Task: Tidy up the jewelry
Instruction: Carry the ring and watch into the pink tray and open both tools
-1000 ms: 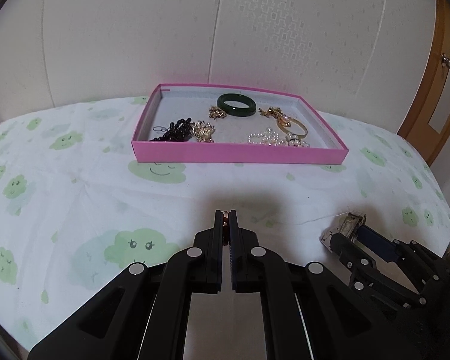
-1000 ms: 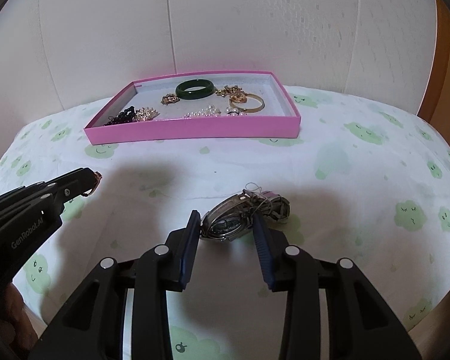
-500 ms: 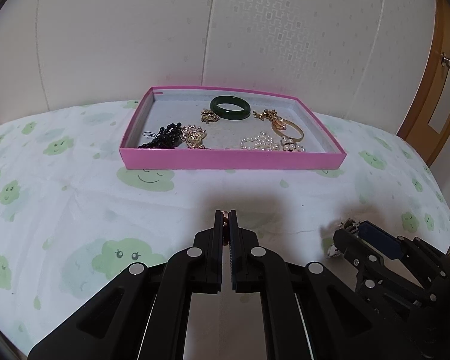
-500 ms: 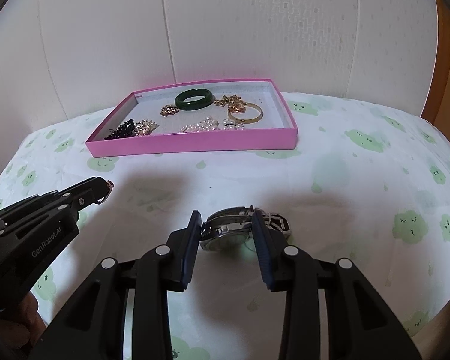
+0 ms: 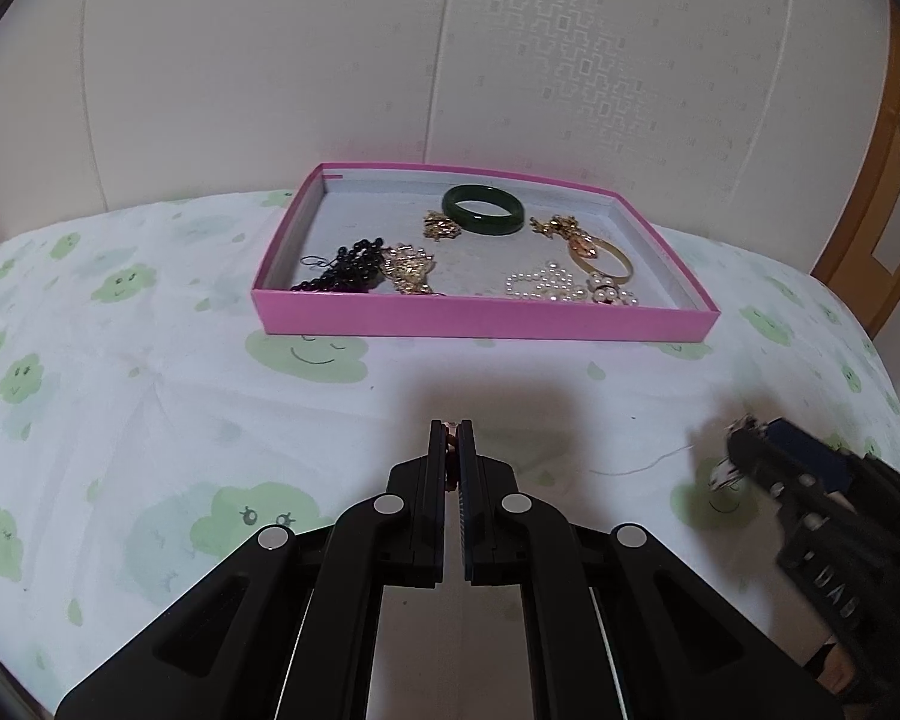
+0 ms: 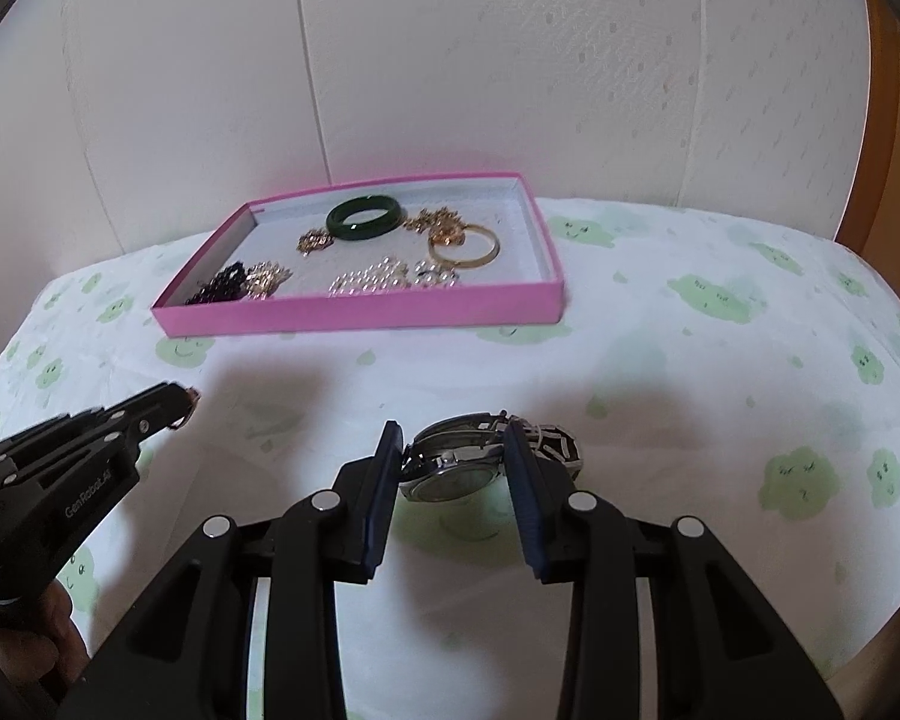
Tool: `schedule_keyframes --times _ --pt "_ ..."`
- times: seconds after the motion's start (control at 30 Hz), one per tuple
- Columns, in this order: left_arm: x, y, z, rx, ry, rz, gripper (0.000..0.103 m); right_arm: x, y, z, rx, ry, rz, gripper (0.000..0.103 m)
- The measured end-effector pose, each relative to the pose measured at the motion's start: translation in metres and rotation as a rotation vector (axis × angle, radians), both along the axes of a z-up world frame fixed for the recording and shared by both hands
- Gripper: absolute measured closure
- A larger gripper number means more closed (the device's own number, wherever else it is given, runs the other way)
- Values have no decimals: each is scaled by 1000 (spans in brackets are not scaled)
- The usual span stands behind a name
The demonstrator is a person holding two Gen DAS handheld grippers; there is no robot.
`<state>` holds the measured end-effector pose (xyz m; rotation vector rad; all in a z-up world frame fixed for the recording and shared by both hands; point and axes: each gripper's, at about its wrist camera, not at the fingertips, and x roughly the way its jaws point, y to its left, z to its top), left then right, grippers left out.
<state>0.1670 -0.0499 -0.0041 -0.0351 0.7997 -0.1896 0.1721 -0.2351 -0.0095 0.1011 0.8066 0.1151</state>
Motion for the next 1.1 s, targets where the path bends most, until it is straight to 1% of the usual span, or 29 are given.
schedule_keyframes --times 0.17,0.23,0.43,0.7,0.93,1.1 --pt "4 5 3 -18 -3 25 99 6 -5 7 -11 -16 0 69" --pt "6 6 7 -43 -4 30 99 8 -5 8 -10 -20 2 69" --pt "14 7 16 -73 -17 34 99 17 -4 16 -5 -36 5 69" --pt "34 7 29 -62 -38 39 99 38 0 29 4 -59 20 69" --pt "66 8 44 -44 -50 39 99 75 15 35 19 -59 46 69" --pt "93 11 45 -30 -42 50 99 104 25 33 35 -45 53 69"
